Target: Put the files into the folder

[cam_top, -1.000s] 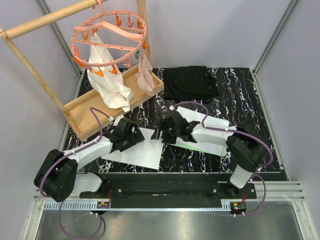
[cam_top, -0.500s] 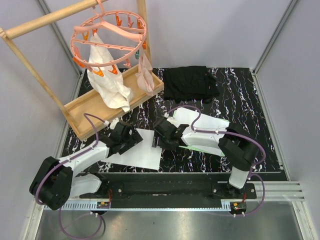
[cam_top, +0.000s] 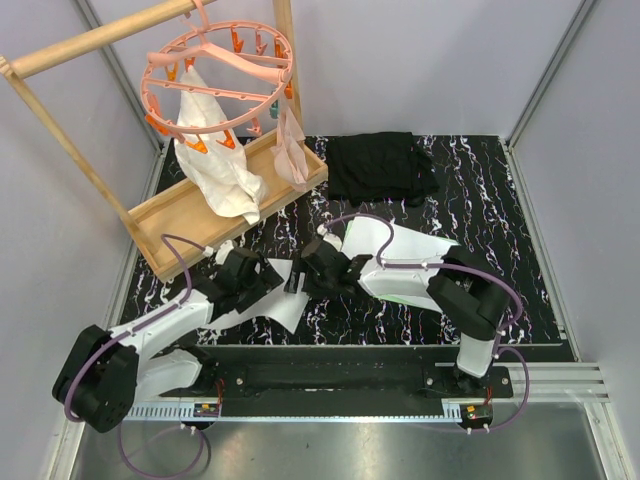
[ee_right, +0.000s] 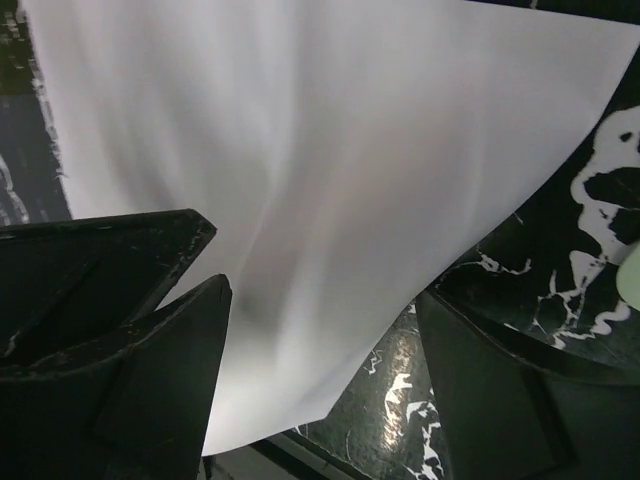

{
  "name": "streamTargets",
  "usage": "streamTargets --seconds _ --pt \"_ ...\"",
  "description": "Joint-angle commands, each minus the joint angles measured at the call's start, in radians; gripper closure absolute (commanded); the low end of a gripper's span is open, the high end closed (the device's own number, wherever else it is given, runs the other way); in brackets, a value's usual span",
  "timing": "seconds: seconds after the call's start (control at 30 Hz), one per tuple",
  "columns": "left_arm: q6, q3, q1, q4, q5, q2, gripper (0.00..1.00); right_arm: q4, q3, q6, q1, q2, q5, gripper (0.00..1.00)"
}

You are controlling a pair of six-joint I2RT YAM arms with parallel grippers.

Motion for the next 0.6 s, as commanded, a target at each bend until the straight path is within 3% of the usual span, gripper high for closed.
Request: streamTargets --seconds 0.0,0.2,0.4,0.57 --pt "-0.022 -0.043 0.001 -0.049 0.008 -0.028 0.01 0.239 -0.116 -0.009 0.006 -0.070 -0.023 0.15" --pt "-0.020 -0.048 0.003 -0.042 0.022 -0.034 0.01 0.645 -0.303 0.057 -0.028 -0.116 -0.109 0.10" --pt "-0.020 -0.066 0.001 -0.033 0.031 -0.053 0.01 0.810 -0.328 0.077 -0.046 -0.070 -0.175 0.09" --pt "-0.011 -0.071 0.001 -0.035 0.031 -0.079 0.01 0.824 -0.334 0.028 -0.074 -0.078 -0.179 0.09"
